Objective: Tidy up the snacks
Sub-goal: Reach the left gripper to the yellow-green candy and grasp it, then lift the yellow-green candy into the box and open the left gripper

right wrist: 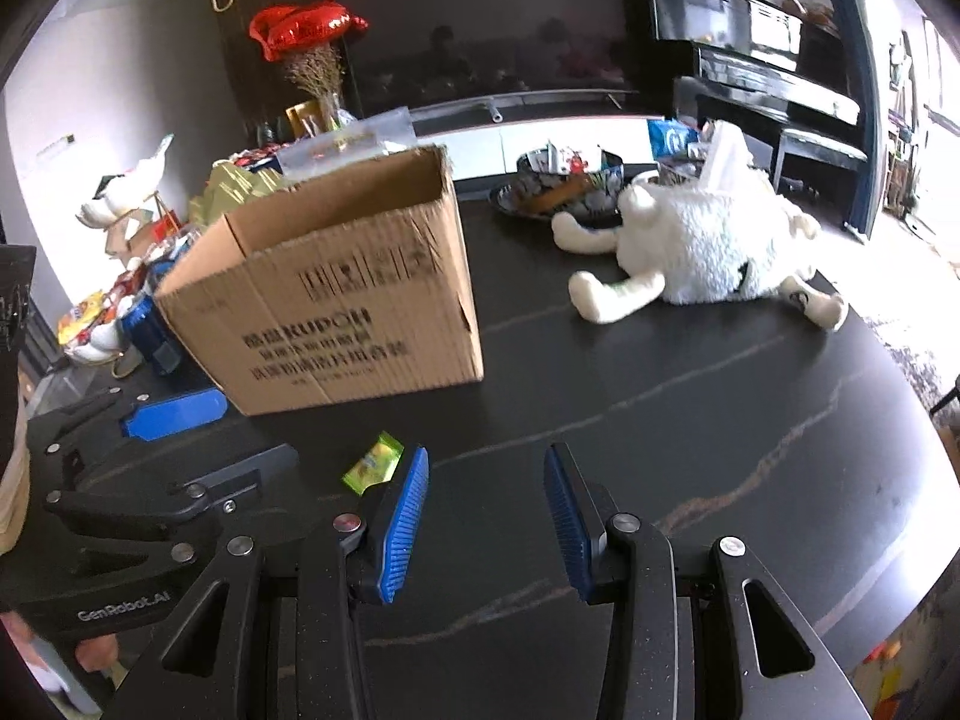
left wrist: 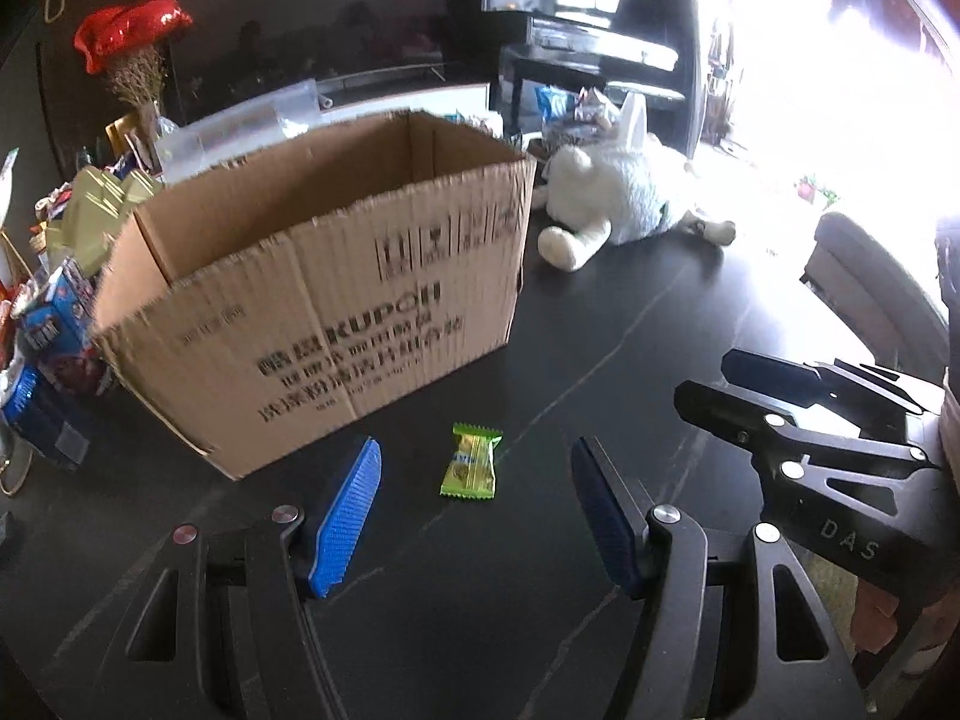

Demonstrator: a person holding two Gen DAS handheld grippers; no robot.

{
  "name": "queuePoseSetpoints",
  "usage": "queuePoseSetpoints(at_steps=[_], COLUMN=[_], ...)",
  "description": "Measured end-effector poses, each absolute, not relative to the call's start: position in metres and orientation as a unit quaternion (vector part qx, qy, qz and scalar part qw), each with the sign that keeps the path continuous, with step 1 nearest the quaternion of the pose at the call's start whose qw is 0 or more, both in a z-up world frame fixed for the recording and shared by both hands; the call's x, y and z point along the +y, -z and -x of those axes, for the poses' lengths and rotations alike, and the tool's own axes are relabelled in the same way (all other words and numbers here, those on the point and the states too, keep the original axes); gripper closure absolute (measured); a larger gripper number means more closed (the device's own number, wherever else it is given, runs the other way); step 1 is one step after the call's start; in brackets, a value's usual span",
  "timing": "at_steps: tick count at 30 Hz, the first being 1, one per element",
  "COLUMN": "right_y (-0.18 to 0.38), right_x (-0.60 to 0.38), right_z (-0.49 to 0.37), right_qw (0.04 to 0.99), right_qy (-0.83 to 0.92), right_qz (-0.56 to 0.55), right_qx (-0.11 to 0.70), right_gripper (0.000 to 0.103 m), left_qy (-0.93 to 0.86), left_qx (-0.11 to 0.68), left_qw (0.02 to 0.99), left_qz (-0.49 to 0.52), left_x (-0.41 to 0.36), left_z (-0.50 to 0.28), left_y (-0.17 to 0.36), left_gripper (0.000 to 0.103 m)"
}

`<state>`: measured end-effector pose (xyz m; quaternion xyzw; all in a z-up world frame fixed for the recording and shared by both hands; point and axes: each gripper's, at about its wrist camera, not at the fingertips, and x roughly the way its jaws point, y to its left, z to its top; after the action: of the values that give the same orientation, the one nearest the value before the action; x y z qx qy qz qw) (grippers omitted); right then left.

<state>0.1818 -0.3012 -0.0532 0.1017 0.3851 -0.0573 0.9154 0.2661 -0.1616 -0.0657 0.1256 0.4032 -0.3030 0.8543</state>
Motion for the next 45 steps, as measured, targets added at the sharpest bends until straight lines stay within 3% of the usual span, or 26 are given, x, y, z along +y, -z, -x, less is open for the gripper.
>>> queuePoseSetpoints(at_steps=[23,32,38,45], right_y=[0.111,0.118,0.119,0.113], right_x=[-0.304,-0.304,-0.302,-0.3], right_z=[-0.205,-0.213,-0.216,-0.215], right_qw=[0.897,0.892,0.892,0.895], right_qy=[0.069,0.066,0.064,0.064], right_qz=[-0.125,-0.131,-0.13,-0.126], right_qx=[0.419,0.427,0.427,0.423], right_gripper=[0.061,0.061,0.061,0.061], left_qy=[0.321,0.315,0.312,0.311], left_qx=[0.445,0.455,0.457,0.461], left_qw=[0.824,0.821,0.82,0.822], left_qz=[-0.139,-0.139,-0.145,-0.125], left_x=[-0.184,-0.189,-0.191,-0.186], left_z=[-0.302,-0.31,-0.311,-0.307], left_y=[0.136,0.148,0.151,0.145], left_gripper=[0.054,0.062,0.076,0.078])
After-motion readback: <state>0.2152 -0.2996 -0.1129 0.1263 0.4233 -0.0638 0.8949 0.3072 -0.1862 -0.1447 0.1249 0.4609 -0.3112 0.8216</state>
